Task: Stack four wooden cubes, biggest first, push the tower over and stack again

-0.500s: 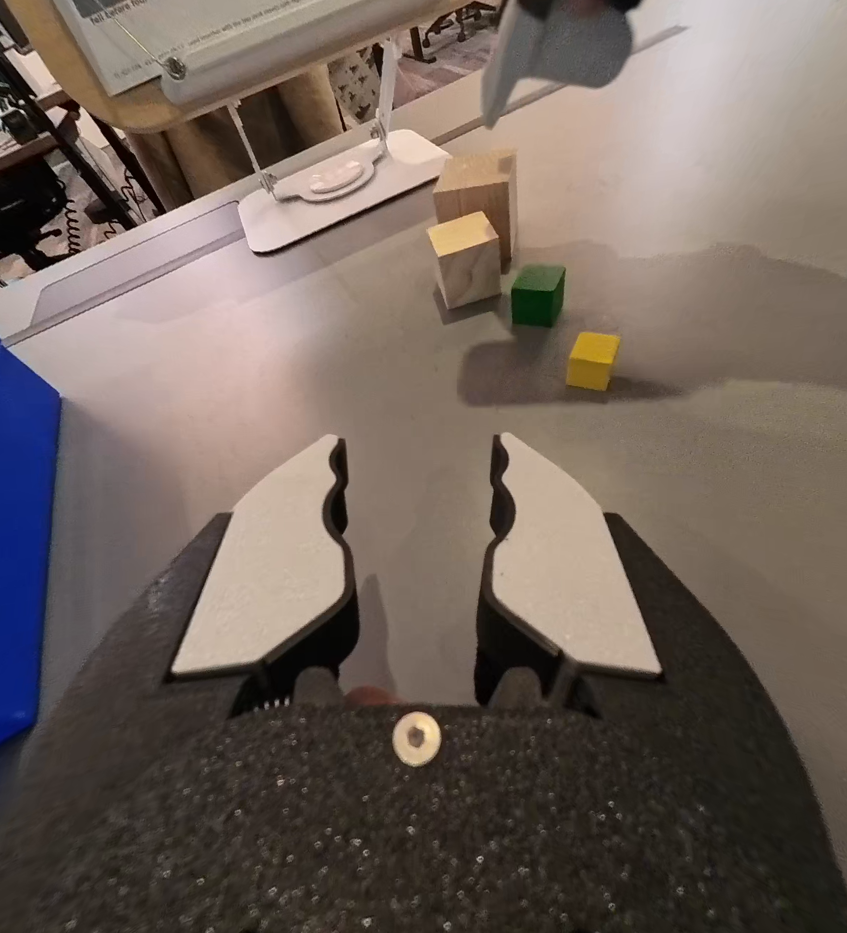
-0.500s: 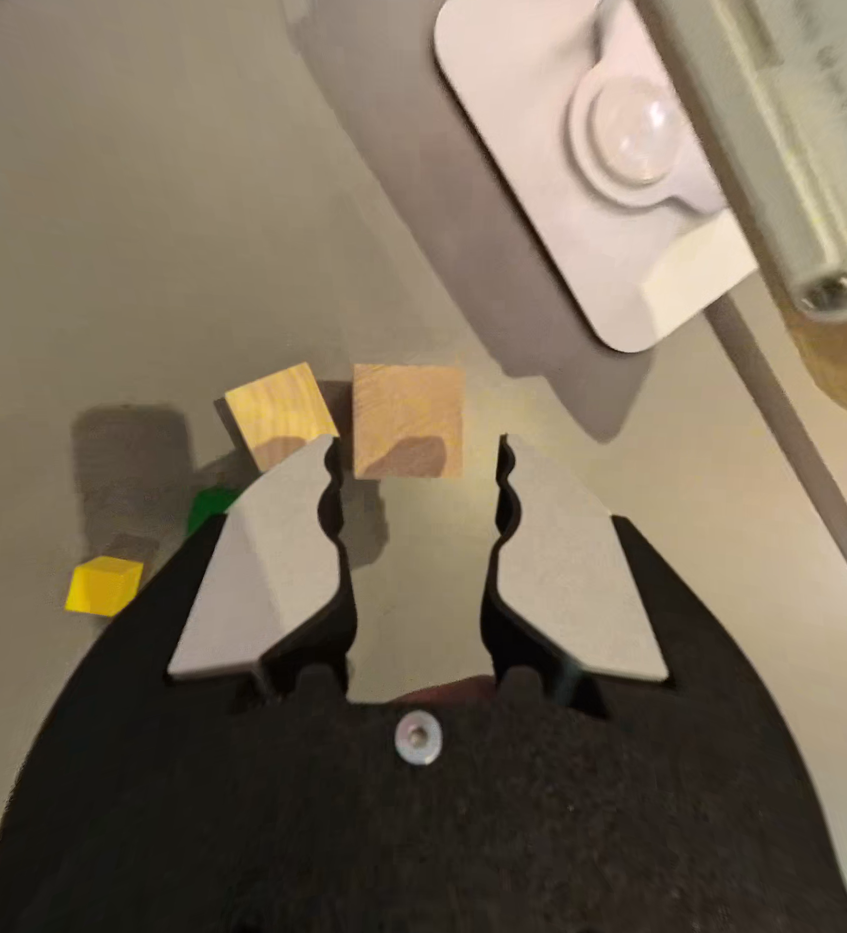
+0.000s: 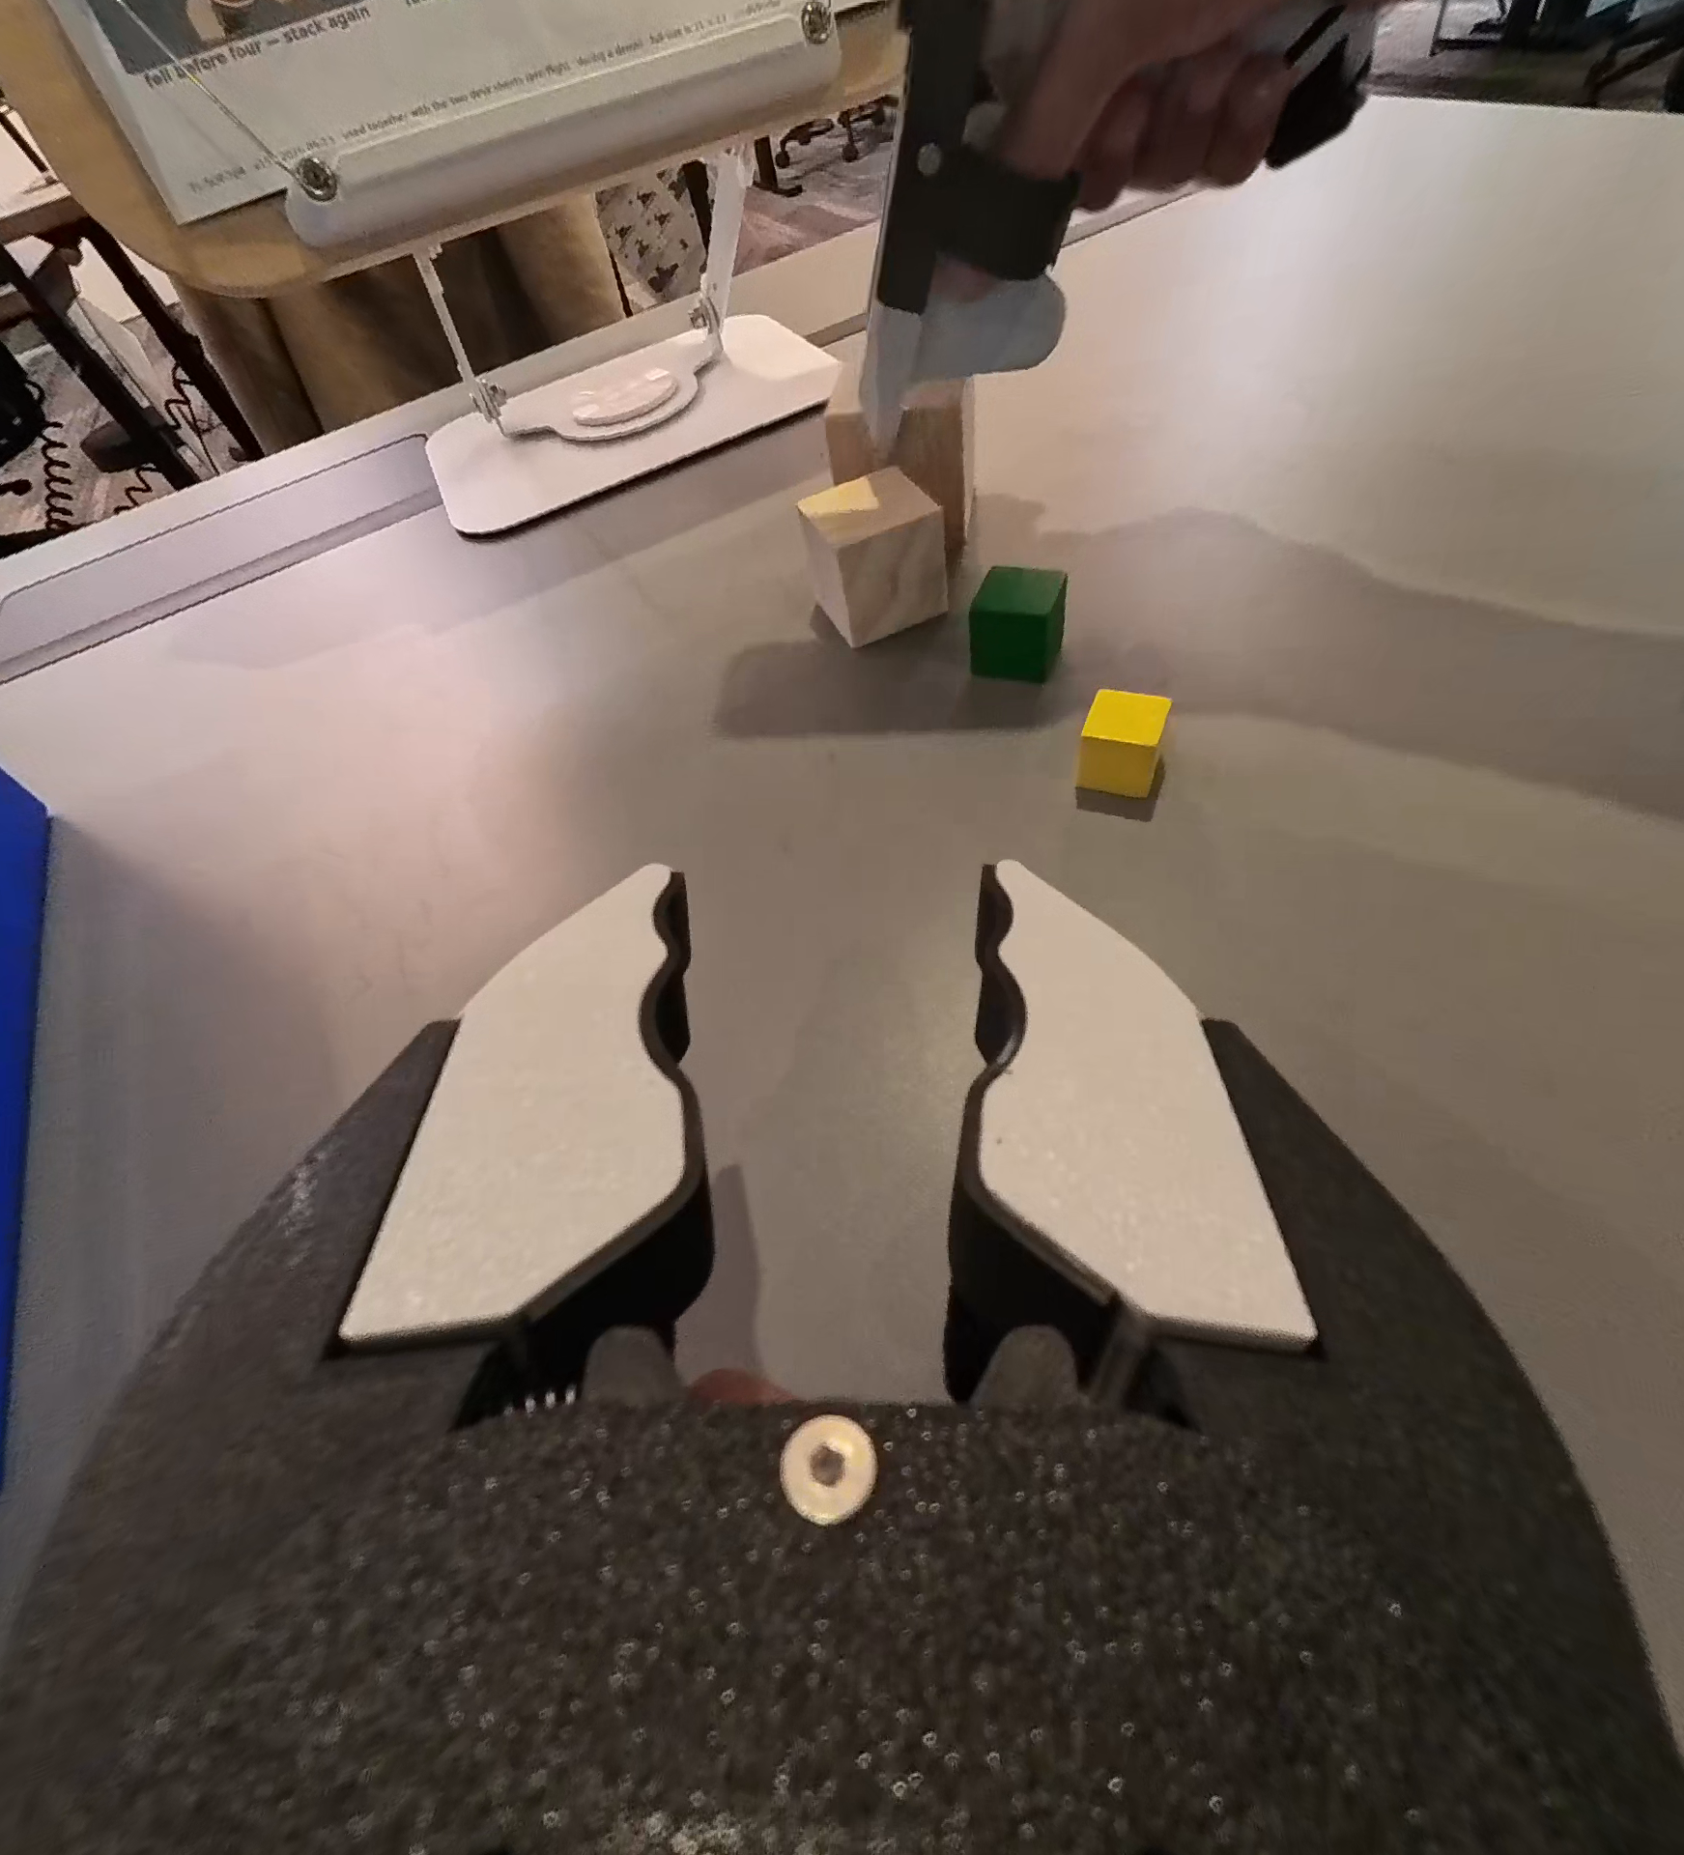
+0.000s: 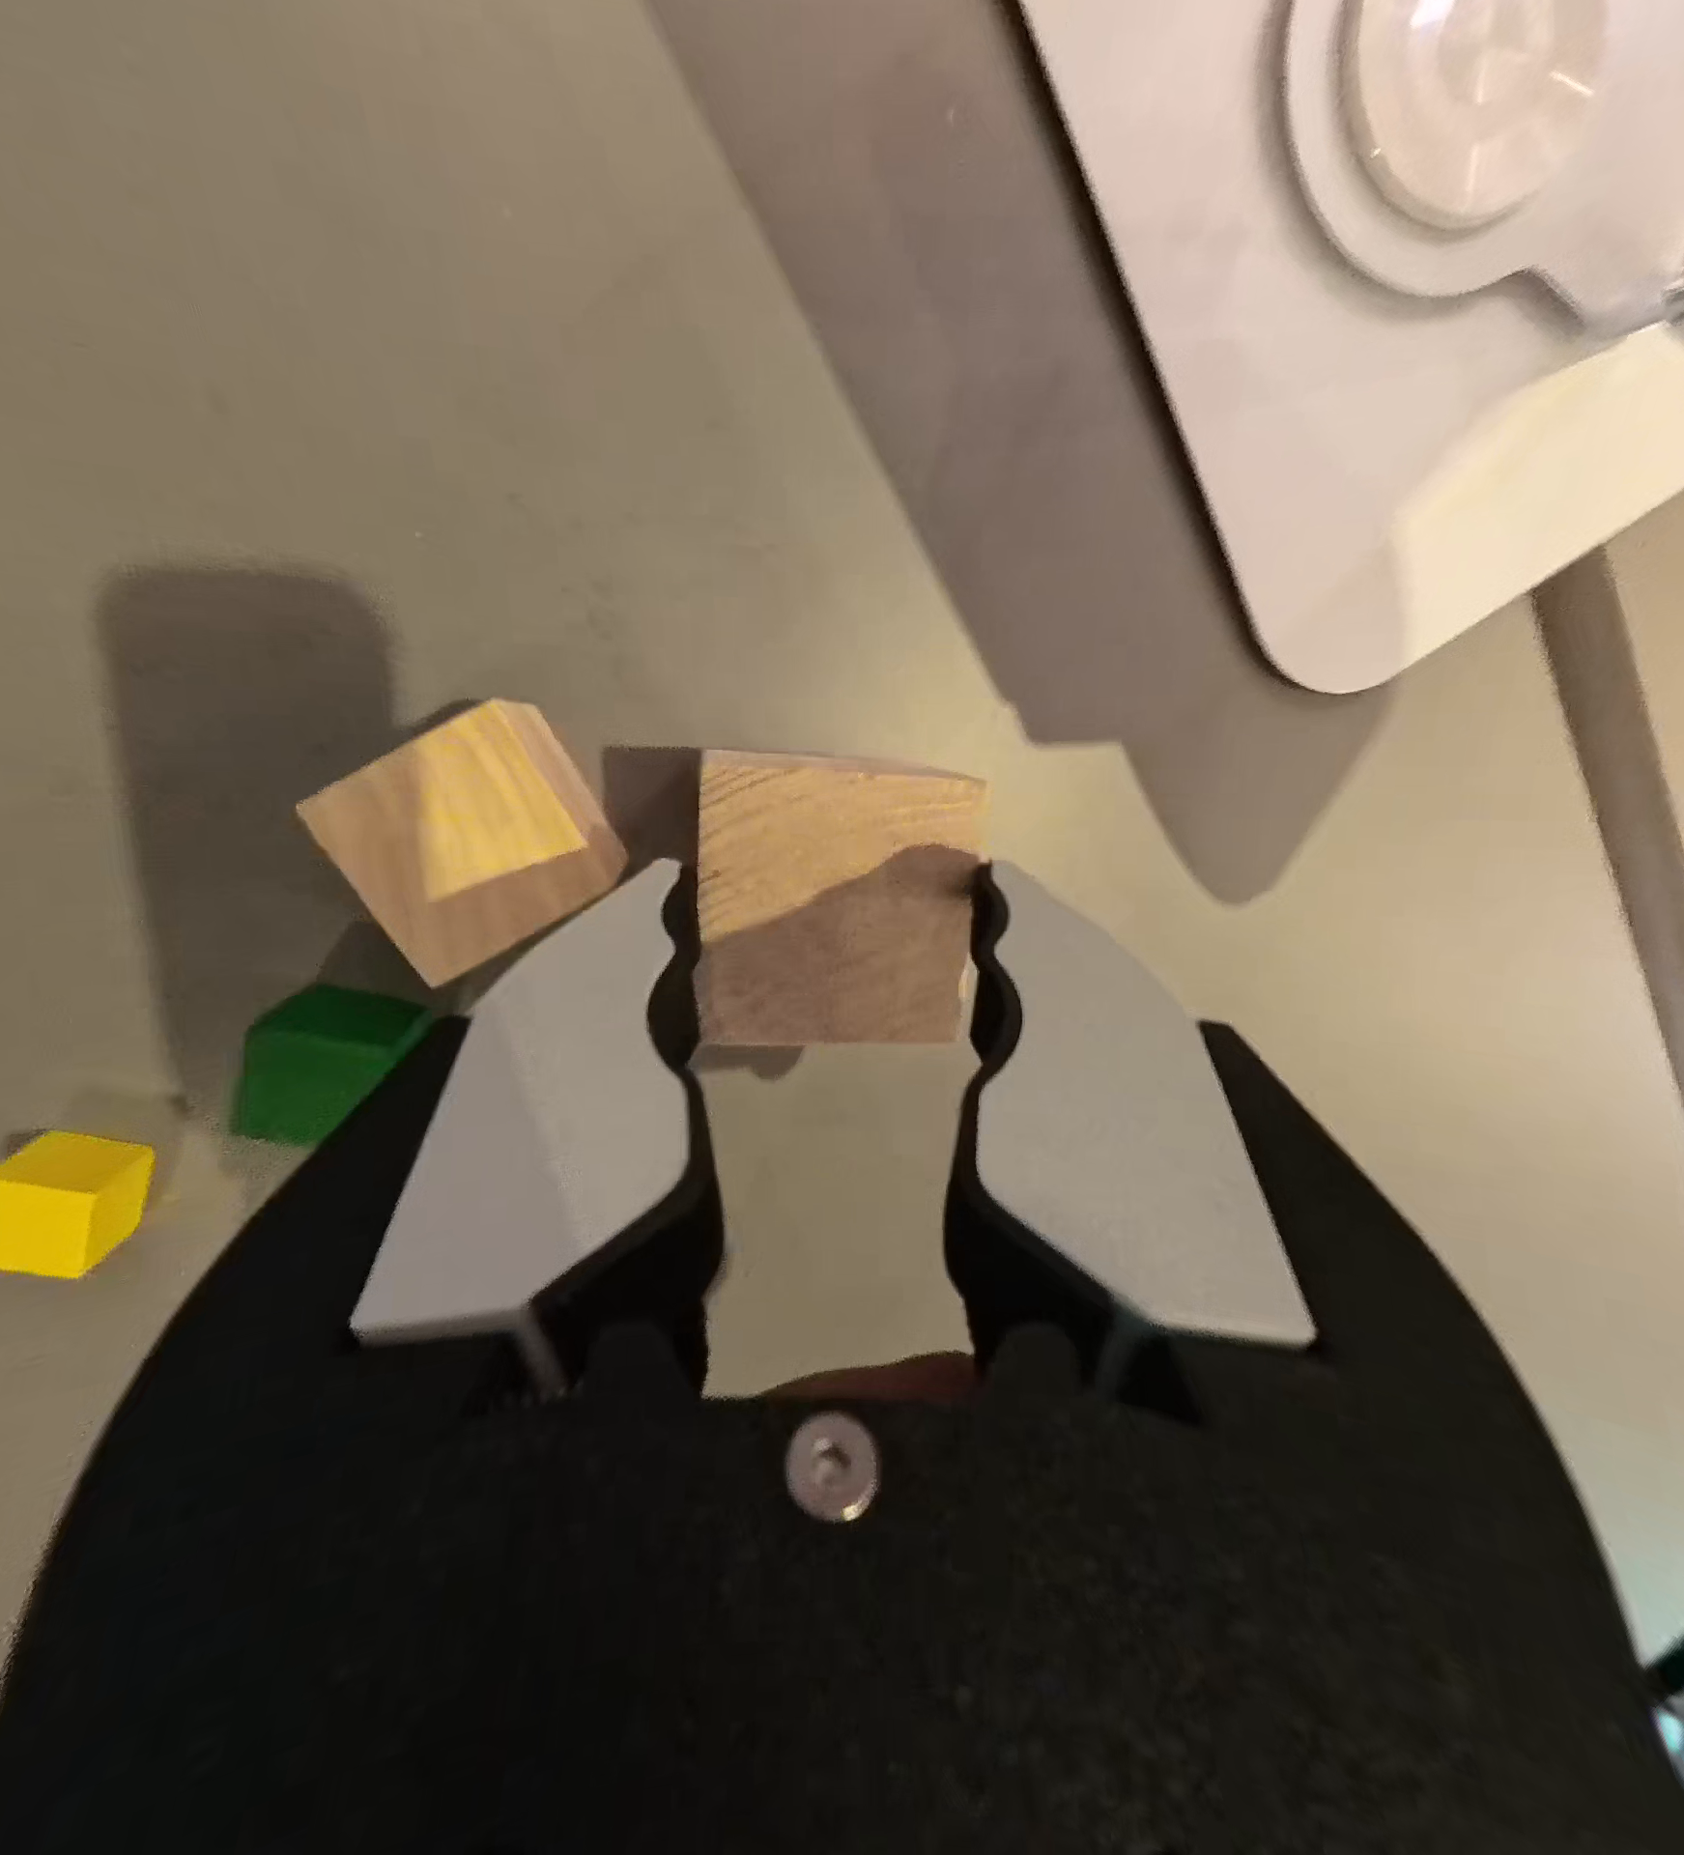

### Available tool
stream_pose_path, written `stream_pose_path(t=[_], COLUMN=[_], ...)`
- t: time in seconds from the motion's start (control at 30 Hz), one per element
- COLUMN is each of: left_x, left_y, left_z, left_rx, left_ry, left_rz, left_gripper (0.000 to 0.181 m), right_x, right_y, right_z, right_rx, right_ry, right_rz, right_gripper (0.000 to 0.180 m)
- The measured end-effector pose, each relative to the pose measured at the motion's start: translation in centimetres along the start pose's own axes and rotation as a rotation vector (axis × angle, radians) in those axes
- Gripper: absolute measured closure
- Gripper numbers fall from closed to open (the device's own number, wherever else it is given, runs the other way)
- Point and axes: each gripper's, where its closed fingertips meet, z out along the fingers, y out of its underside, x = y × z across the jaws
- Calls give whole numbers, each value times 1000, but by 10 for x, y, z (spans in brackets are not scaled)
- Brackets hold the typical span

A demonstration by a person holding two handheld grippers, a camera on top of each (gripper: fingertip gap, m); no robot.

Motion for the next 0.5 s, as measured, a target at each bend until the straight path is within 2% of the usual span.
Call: stream_pose_path(t=[0.13, 0.33, 0.43, 0.5], left_x=[0, 0, 0, 0], left_y=[1, 4, 5, 5], left_z=[2, 4, 5, 5], left_rx=[-13, -33, -43, -44], left_ry=[4, 6, 8, 8], left_rz=[-2, -11, -10, -10], left_gripper=[126, 127, 127, 127], right_x=[-6, -56, -83, -85], right_y=[-3, 9, 31, 55], right_z=[-33, -100, -107, -99], right_rx=[68, 154, 125, 56], right_ry=[-7, -37, -89, -67], right_rz=[-44, -372, -464, -512], right_gripper=[128, 128, 128, 128])
